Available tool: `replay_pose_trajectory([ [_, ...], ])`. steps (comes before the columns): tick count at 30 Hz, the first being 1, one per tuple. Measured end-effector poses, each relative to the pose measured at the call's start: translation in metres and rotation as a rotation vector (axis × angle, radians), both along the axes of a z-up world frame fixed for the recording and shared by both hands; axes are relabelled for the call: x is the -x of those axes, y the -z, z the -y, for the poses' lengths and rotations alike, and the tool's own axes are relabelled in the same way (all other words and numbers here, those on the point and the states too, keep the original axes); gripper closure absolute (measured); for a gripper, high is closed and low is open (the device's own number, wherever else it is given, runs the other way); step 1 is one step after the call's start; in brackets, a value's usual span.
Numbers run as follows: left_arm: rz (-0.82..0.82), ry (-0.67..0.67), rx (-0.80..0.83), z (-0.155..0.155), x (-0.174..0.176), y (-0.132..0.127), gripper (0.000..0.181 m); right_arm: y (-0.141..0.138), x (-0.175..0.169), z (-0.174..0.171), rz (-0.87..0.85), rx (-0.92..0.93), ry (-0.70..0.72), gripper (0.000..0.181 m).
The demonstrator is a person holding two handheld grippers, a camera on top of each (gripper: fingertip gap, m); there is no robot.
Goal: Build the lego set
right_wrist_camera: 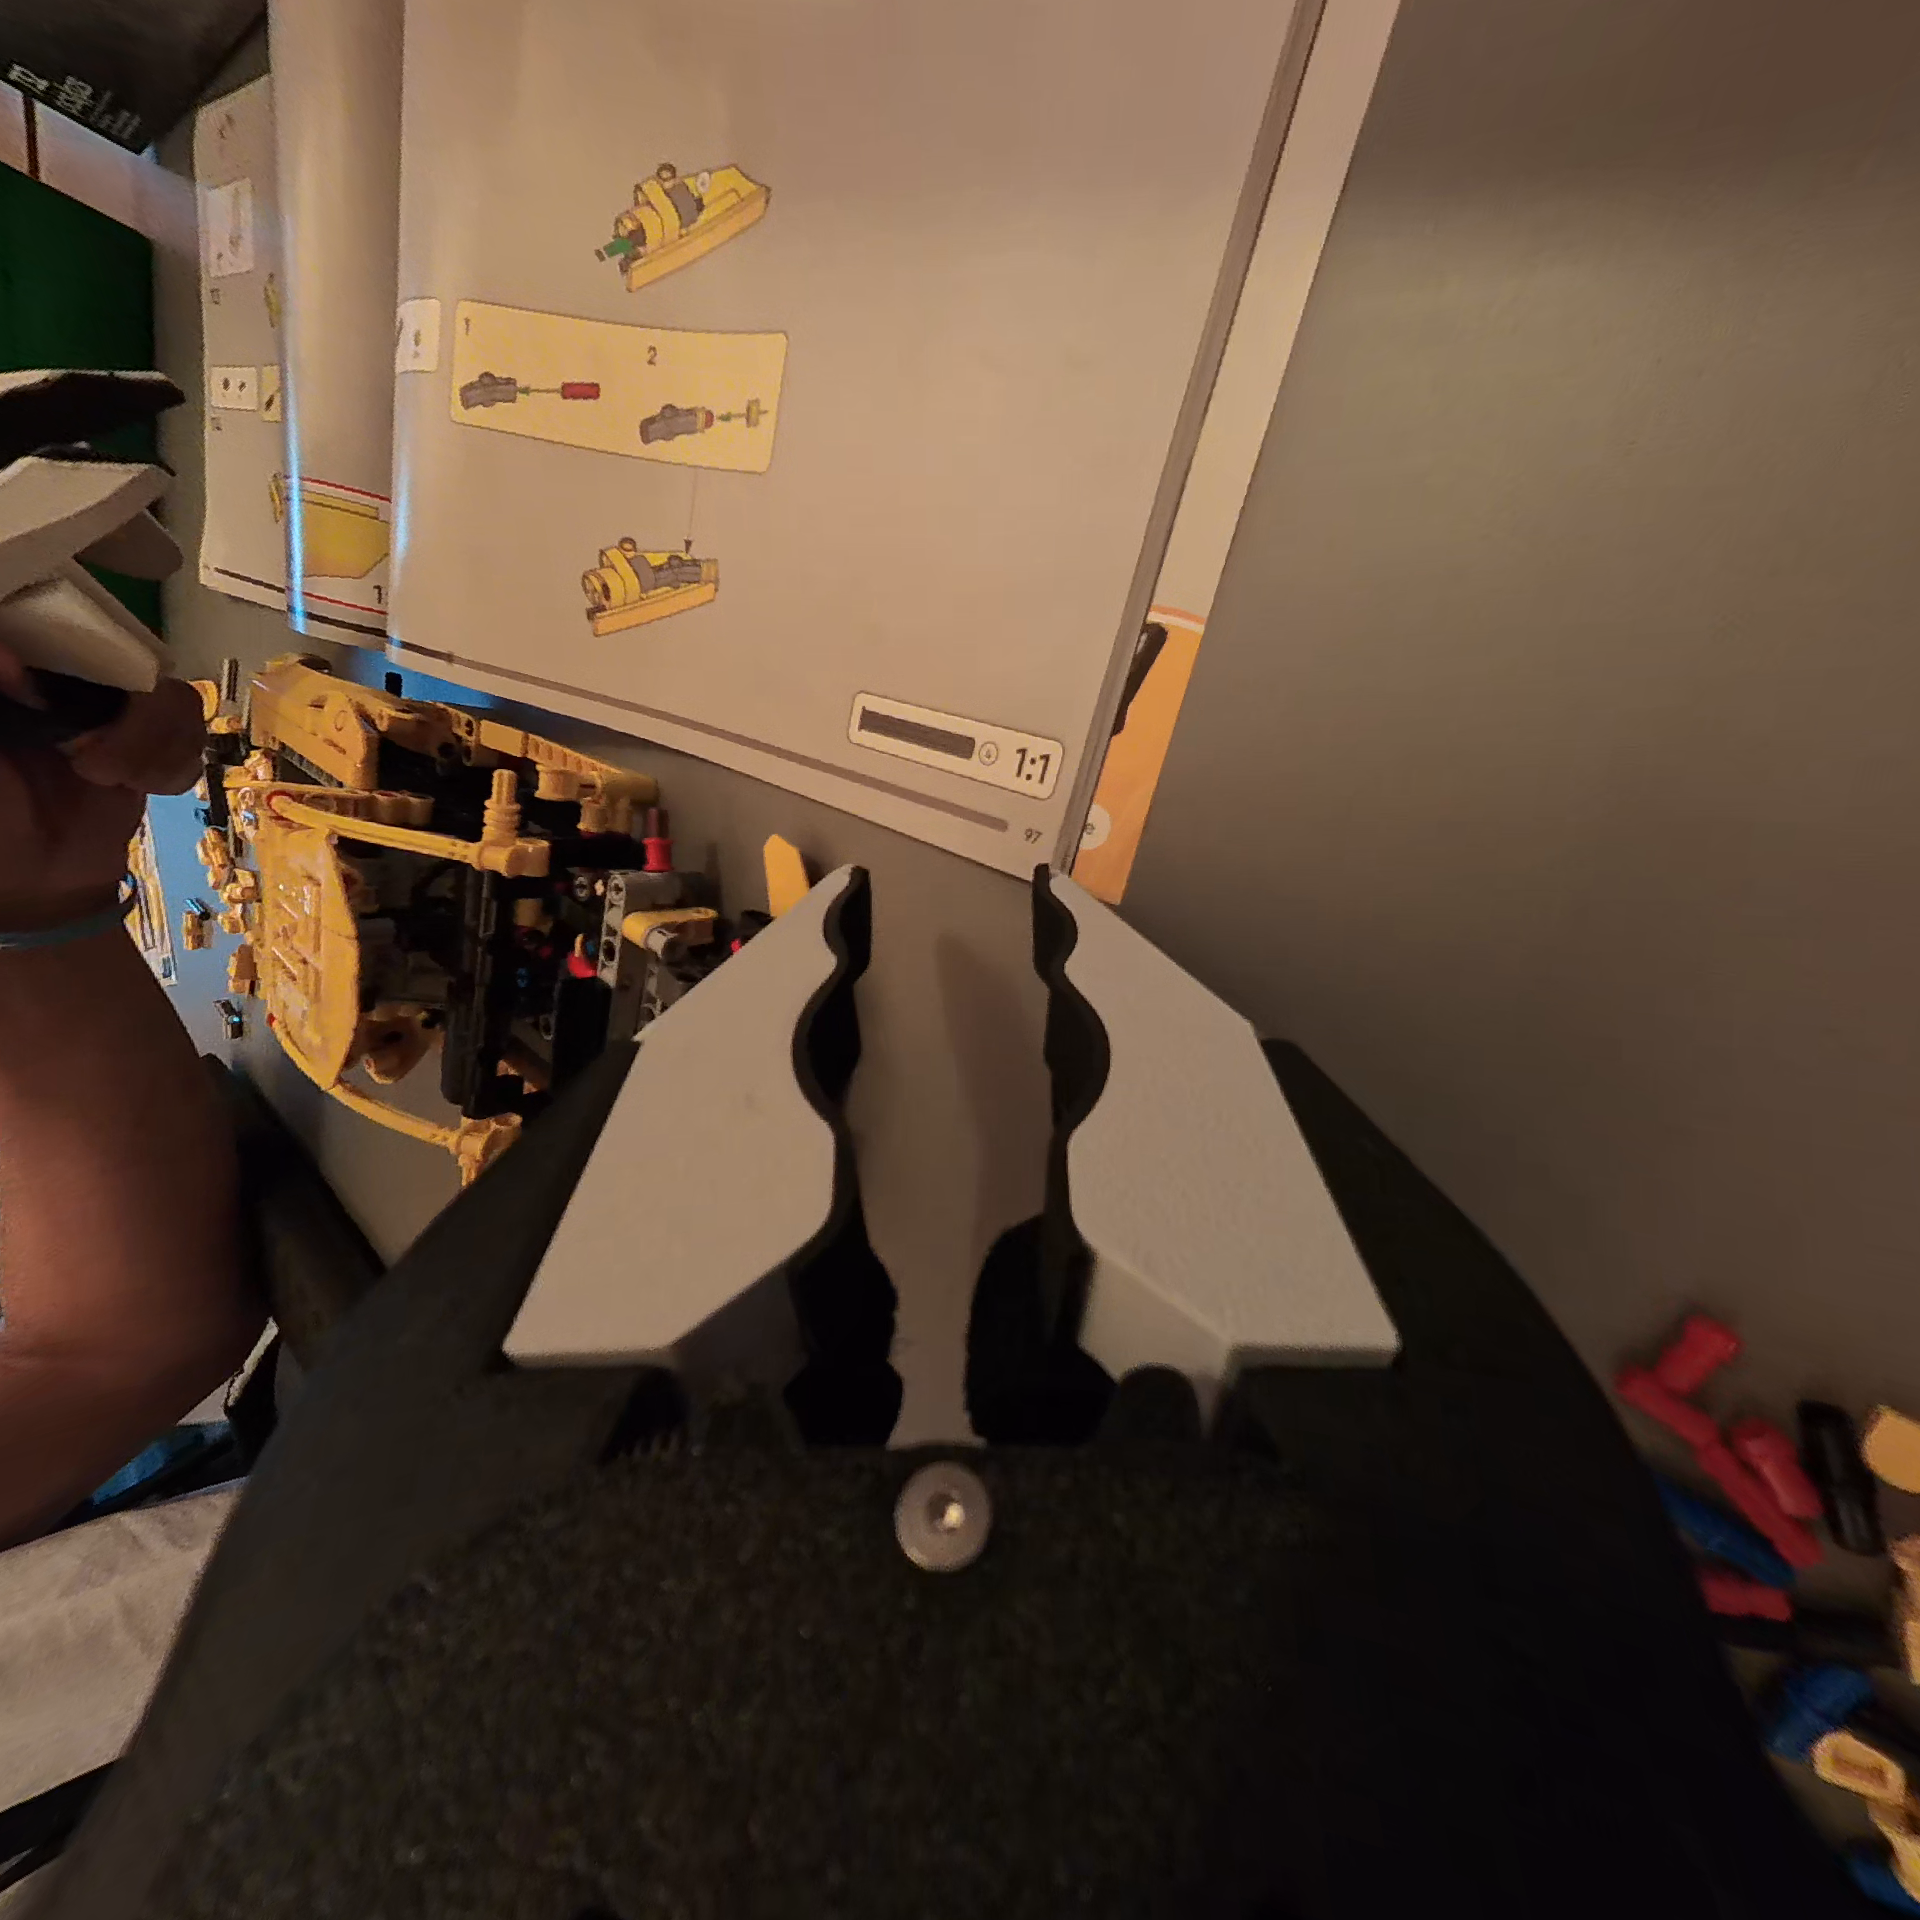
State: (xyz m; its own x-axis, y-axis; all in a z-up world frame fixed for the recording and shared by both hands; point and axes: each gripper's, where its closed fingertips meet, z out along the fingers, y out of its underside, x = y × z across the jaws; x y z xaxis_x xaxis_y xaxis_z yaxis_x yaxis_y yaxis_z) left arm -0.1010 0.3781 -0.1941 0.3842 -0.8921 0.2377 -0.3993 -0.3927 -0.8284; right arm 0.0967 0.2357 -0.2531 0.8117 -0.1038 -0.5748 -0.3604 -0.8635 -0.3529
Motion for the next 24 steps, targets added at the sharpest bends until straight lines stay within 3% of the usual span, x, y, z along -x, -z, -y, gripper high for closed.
replay_pose_trajectory([
  [24,-0.015,0.004,-0.015,0.0011,-0.0006,0.0011,0.148,0.0002,-0.002,-0.0016,-0.006,-0.01,0.011,0.155],
])
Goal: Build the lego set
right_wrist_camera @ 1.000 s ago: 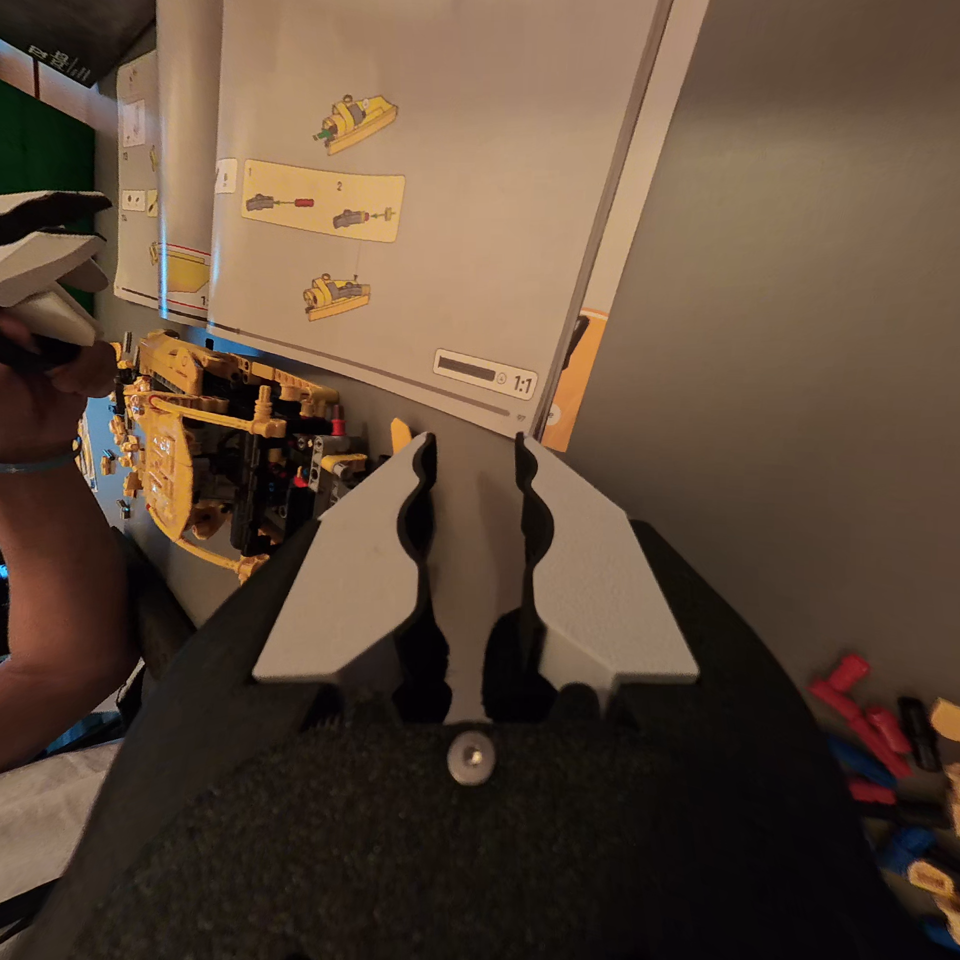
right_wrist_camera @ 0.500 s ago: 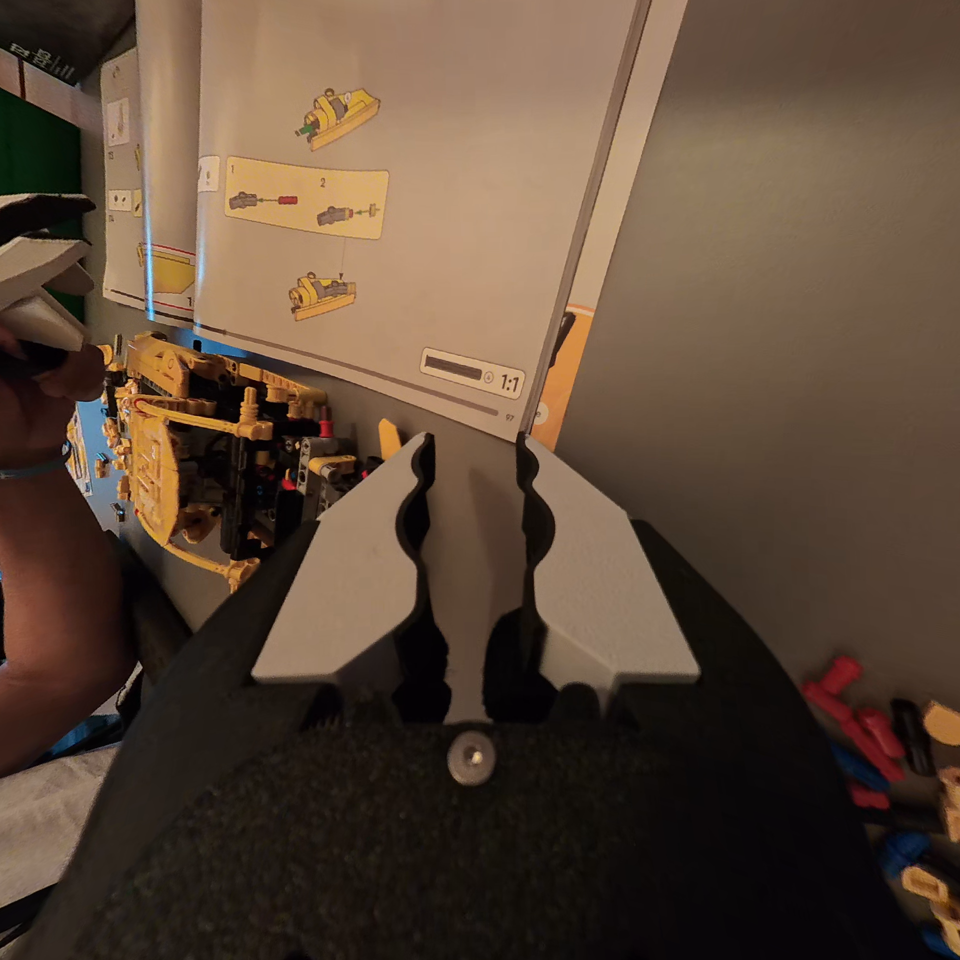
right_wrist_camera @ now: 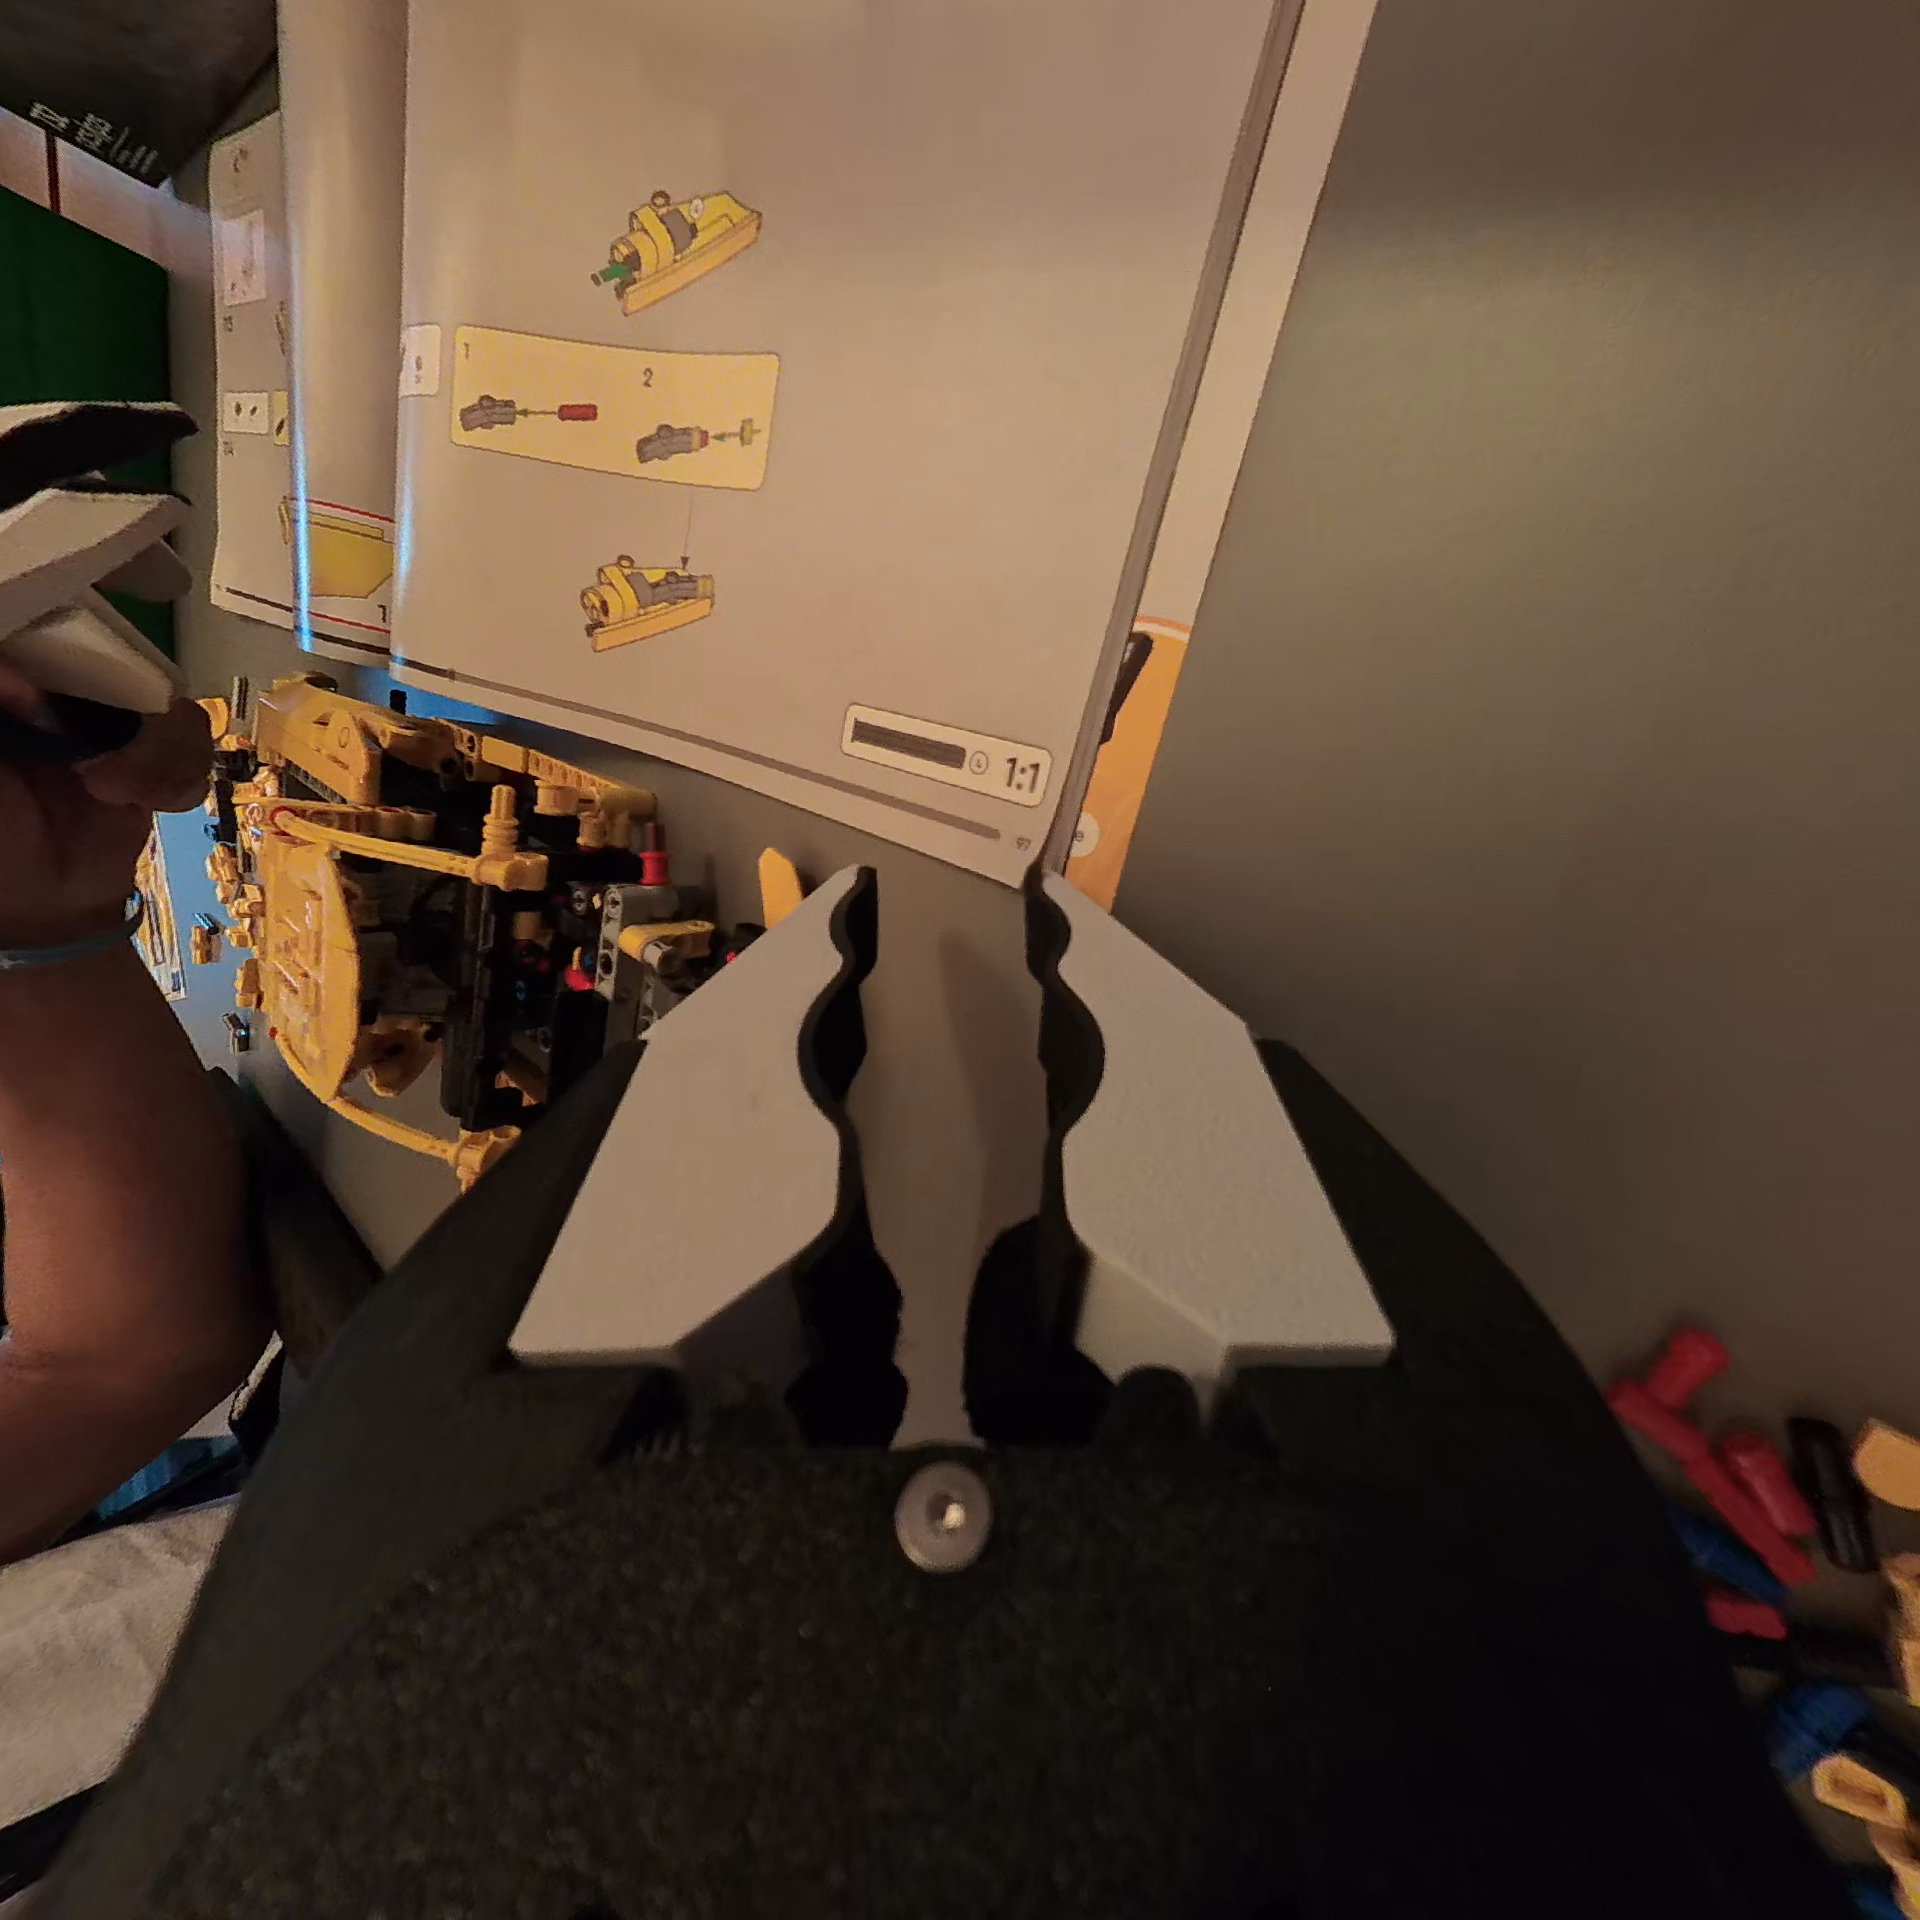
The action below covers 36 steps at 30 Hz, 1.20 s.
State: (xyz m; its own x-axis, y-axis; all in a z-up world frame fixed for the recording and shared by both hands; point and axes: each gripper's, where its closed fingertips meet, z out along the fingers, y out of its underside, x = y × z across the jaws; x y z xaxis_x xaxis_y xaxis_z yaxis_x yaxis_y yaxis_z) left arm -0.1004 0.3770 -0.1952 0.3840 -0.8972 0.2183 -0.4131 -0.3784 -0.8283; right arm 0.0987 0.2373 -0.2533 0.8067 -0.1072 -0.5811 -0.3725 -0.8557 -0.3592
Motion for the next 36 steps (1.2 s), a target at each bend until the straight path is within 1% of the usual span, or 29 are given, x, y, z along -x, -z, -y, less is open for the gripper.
replay_pose_trajectory([
  [4,-0.005,-0.002,0.0,-0.001,0.0,0.002,0.148,0.001,0.002,-0.003,-0.011,-0.005,0.0,0.165],
  [9,-0.013,-0.004,-0.013,-0.001,0.001,0.001,0.148,0.008,0.005,-0.004,0.012,0.018,-0.018,0.181],
  [15,-0.022,-0.006,-0.025,-0.001,0.001,0.0,0.148,0.007,0.005,-0.006,0.032,0.007,-0.033,0.181],
  [19,-0.026,-0.004,-0.029,-0.001,0.001,0.001,0.148,-0.006,0.008,-0.013,0.01,-0.056,-0.032,0.181],
  [25,-0.033,-0.004,-0.033,0.0,0.001,0.002,0.148,-0.018,0.008,-0.016,0.0,-0.113,-0.022,0.181],
  [28,-0.018,0.015,-0.028,0.003,-0.003,0.001,0.148,-0.033,0.014,-0.024,-0.013,-0.182,-0.029,0.181],
  [31,0.029,0.087,-0.045,0.016,-0.012,-0.009,0.148,-0.049,0.029,-0.032,0.007,-0.239,-0.072,0.181],
  [34,0.06,0.187,-0.132,0.035,-0.022,-0.019,0.148,-0.077,0.06,-0.046,0.003,-0.322,-0.14,0.181],
  [36,0.143,0.22,-0.12,0.047,-0.029,-0.032,0.148,-0.097,0.087,-0.058,0.027,-0.399,-0.221,0.181],
])
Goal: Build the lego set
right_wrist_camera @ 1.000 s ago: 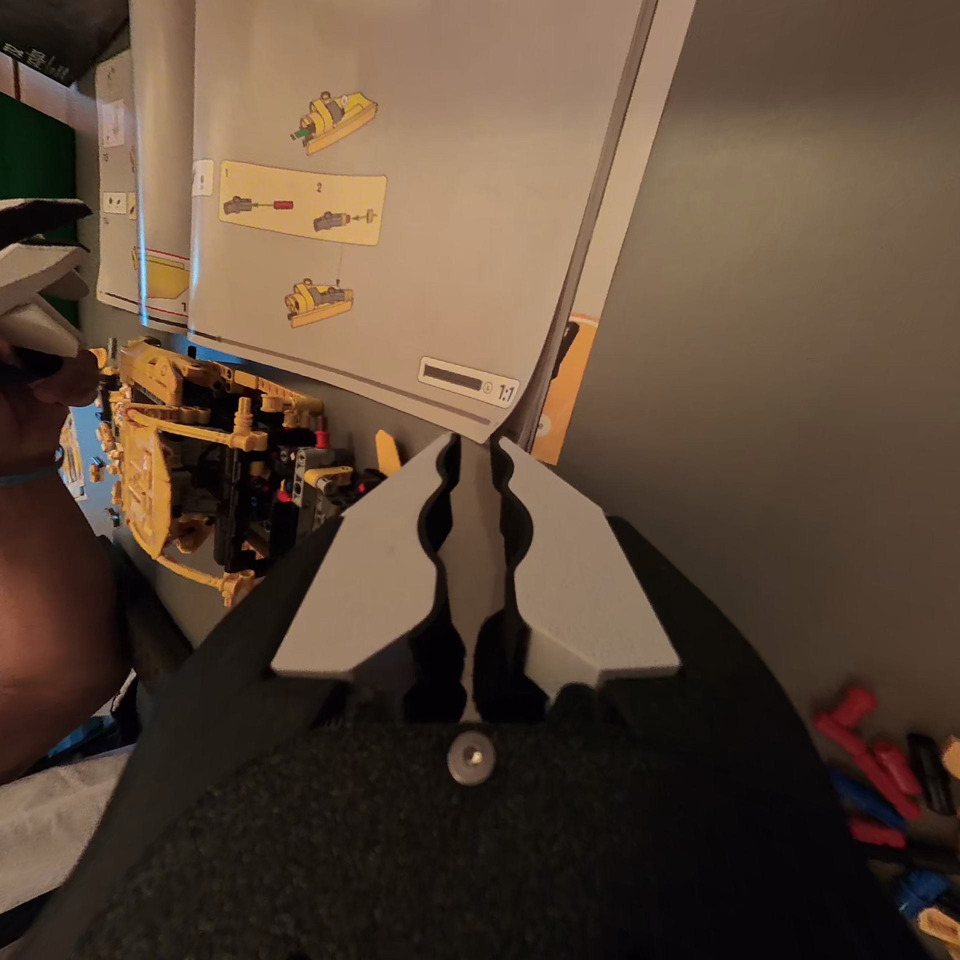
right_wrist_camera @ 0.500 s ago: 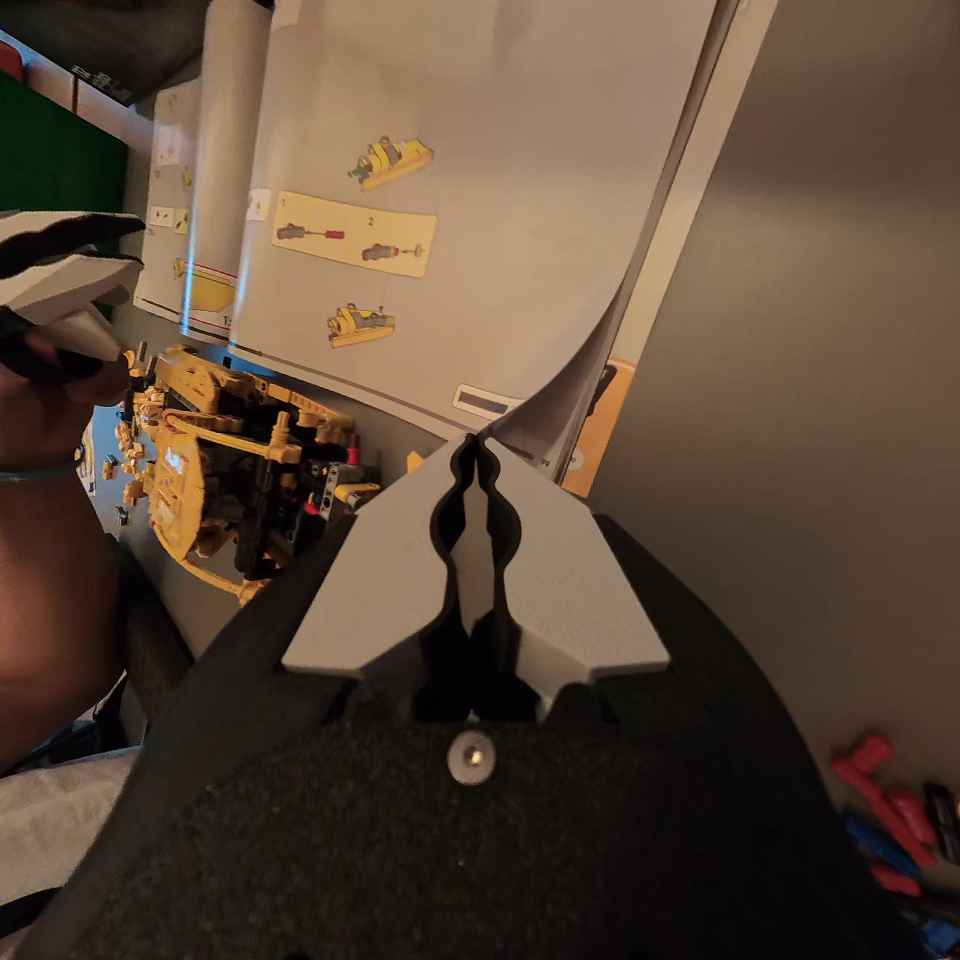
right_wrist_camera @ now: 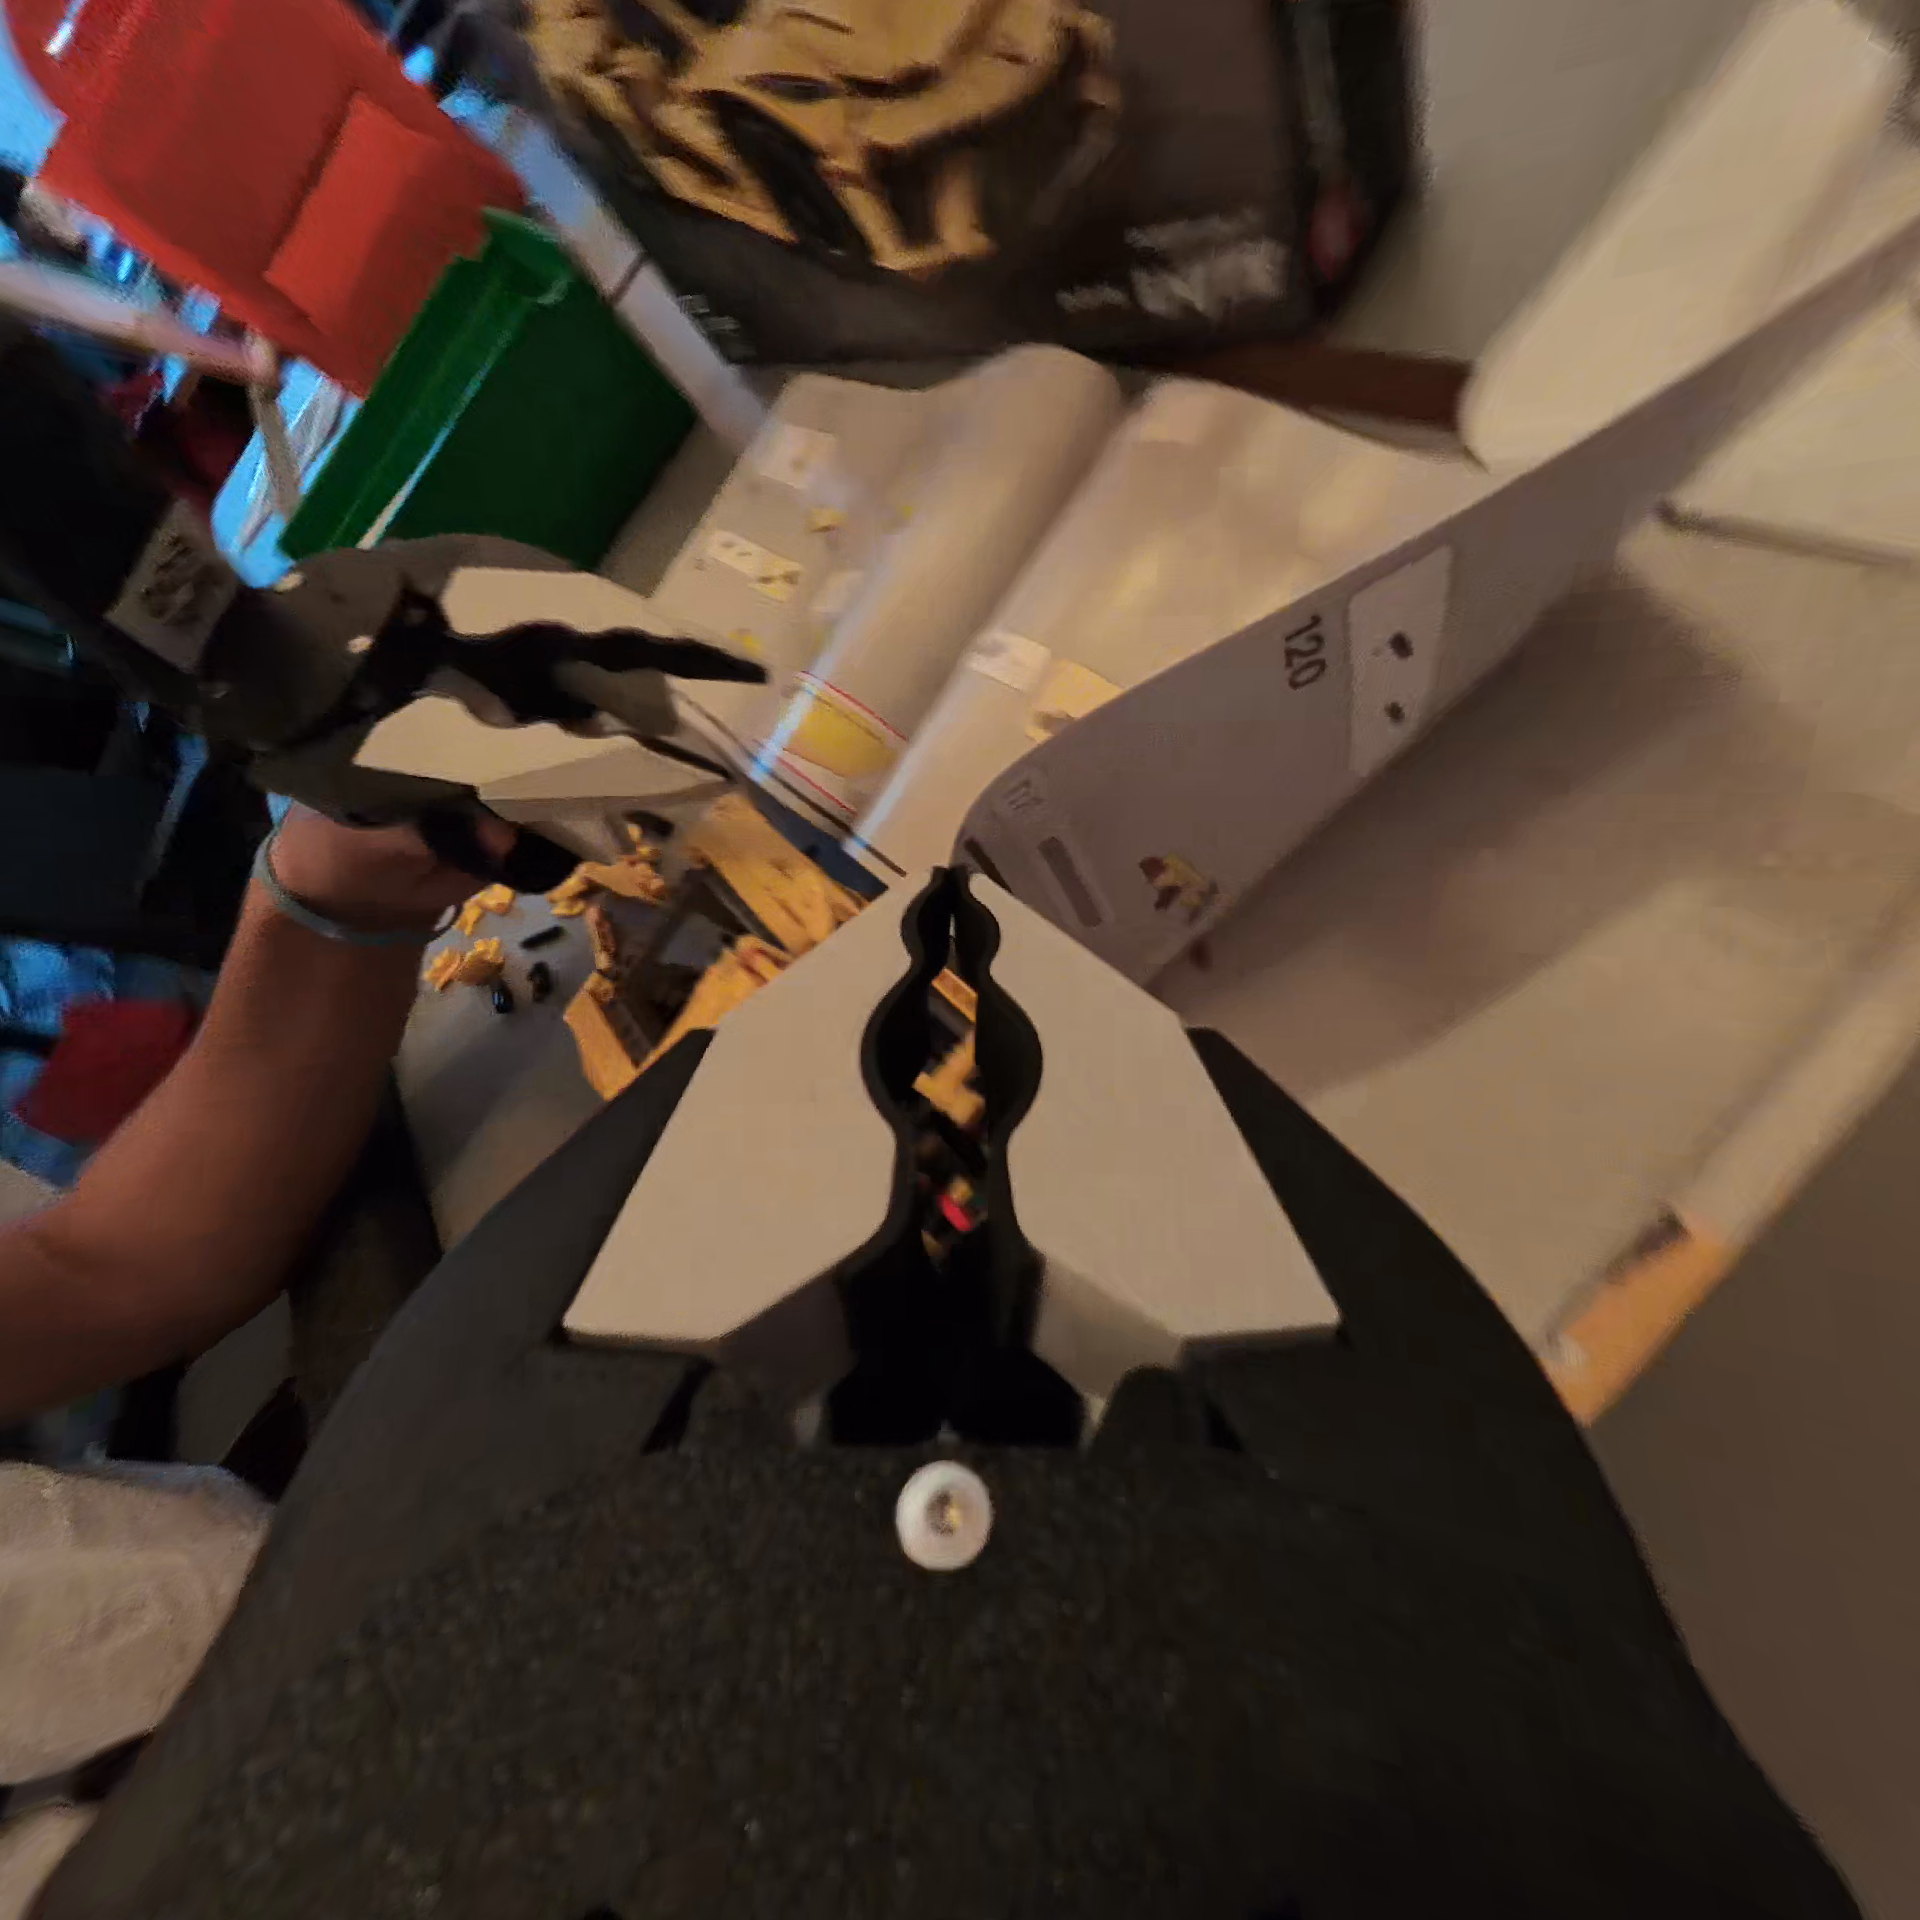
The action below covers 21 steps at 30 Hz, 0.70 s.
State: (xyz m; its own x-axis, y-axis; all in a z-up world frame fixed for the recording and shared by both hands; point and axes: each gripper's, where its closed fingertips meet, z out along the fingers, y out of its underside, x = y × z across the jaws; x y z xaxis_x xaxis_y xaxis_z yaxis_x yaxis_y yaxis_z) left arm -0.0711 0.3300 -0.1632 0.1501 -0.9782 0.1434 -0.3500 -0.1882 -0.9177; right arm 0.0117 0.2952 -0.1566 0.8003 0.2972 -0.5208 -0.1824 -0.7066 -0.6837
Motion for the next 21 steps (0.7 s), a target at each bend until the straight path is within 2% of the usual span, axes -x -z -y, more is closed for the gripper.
replay_pose_trajectory([
  [4,0.226,-0.008,0.32,-0.006,0.001,-0.031,0.145,0.003,0.056,-0.011,0.279,-0.045,-0.153,0.181],
  [6,0.283,-0.047,0.434,-0.022,0.01,-0.033,0.14,0.006,0.083,-0.012,0.349,-0.064,-0.214,0.181],
  [11,0.273,-0.061,0.562,-0.033,0.024,-0.024,0.131,0.02,0.118,-0.013,0.558,-0.103,-0.322,0.181],
  [15,0.224,-0.119,0.629,-0.042,0.031,-0.01,0.134,0.019,0.14,-0.013,0.578,-0.113,-0.387,0.181],
  [21,0.206,-0.172,0.683,-0.045,0.034,0.003,0.177,0.025,0.136,-0.023,0.716,-0.097,-0.38,0.181],
])
